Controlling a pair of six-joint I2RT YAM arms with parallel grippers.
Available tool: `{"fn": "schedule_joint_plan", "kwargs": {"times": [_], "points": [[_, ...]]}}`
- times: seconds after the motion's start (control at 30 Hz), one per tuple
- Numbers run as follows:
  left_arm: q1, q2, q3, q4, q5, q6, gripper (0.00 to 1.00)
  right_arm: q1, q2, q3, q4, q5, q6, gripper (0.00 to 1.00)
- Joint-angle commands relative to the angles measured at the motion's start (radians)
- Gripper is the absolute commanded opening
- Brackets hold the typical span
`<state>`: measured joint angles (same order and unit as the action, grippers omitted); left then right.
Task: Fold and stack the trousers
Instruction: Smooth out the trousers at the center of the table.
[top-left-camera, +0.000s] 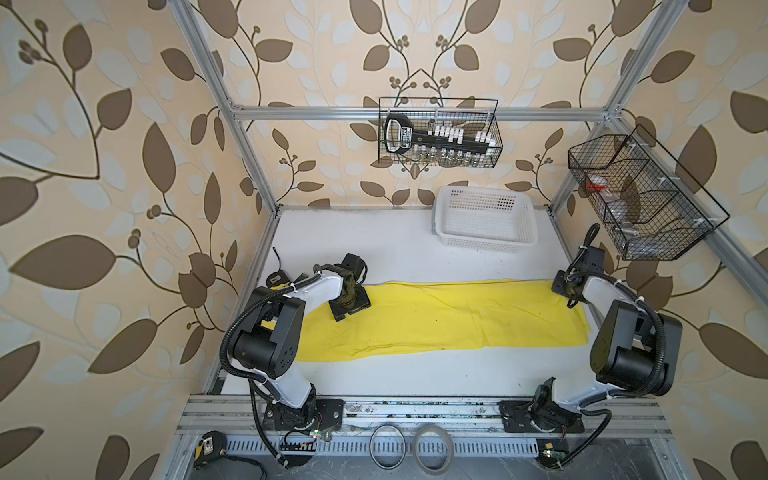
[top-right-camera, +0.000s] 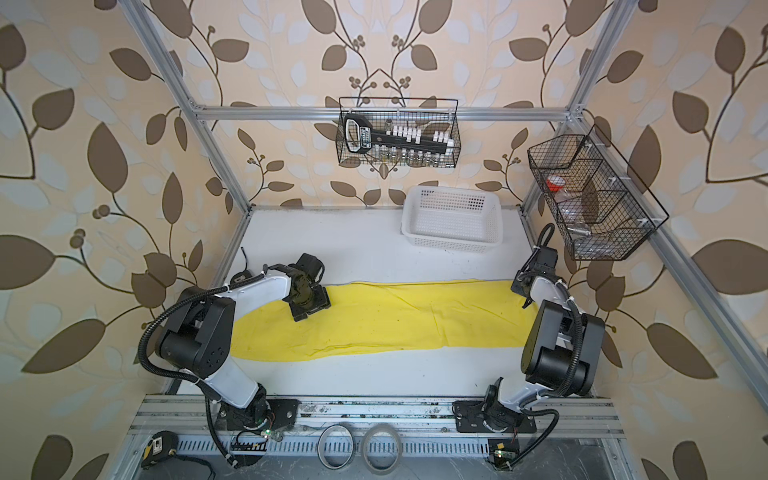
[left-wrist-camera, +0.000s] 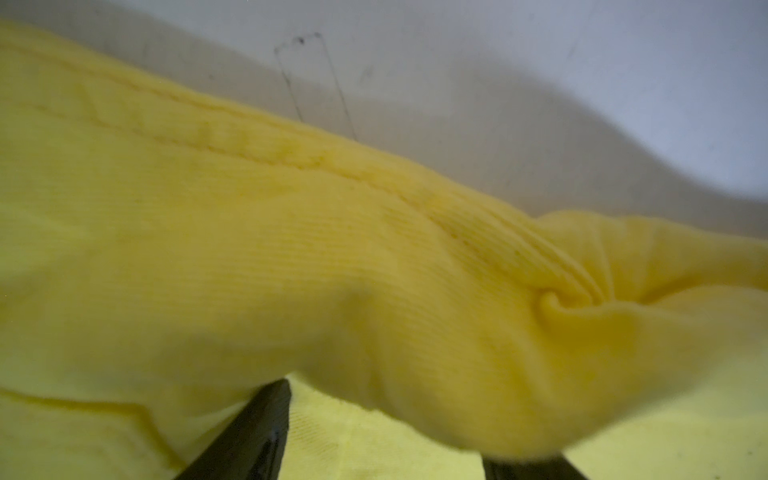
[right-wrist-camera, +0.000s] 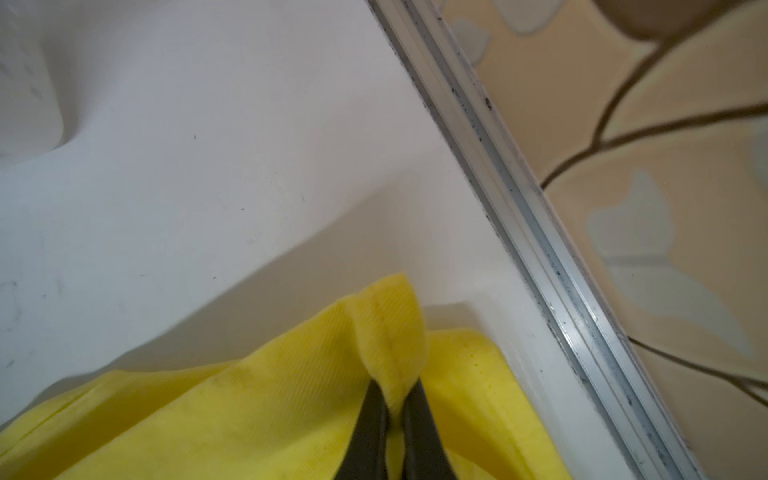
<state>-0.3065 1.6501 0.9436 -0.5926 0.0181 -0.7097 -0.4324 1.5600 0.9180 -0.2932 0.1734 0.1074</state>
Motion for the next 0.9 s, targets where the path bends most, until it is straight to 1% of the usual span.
{"fn": "schedule_joint_plan", "kwargs": {"times": [0.0,0.13,0.23,0.33,0.5,0.6,0.73,0.8,0.87], "points": [[0.026,0.019,-0.041,-0.072,-0.092,0.021,0.71,-0.017,0.007,-0.005,0.032,0.066,-0.007,0.07],[0.026,0.022,-0.035,-0.073,-0.087,0.028,0.72,0.004,0.052,0.041,0.039,0.087,-0.025,0.08],[0.026,0.031,-0.038,-0.066,-0.080,0.029,0.72,0.030,0.068,0.089,0.006,0.144,-0.048,0.08],[0.026,0.041,-0.041,-0.060,-0.072,0.027,0.71,0.061,0.044,0.087,0.019,0.215,-0.074,0.09],[0.026,0.042,-0.035,-0.058,-0.056,0.035,0.72,0.070,0.043,0.080,0.081,0.231,-0.099,0.09],[0.026,0.042,-0.033,-0.056,-0.034,0.039,0.73,0.069,0.066,0.067,0.149,0.203,-0.122,0.10],[0.025,0.026,-0.035,-0.058,-0.023,0.046,0.76,0.083,0.107,0.065,0.173,0.173,-0.145,0.15],[0.026,0.016,-0.030,-0.065,-0.018,0.049,0.77,0.104,0.103,0.058,0.173,0.190,-0.168,0.23],[0.026,0.002,-0.022,-0.073,-0.015,0.057,0.78,0.110,0.097,0.064,0.147,0.203,-0.165,0.36]]}}
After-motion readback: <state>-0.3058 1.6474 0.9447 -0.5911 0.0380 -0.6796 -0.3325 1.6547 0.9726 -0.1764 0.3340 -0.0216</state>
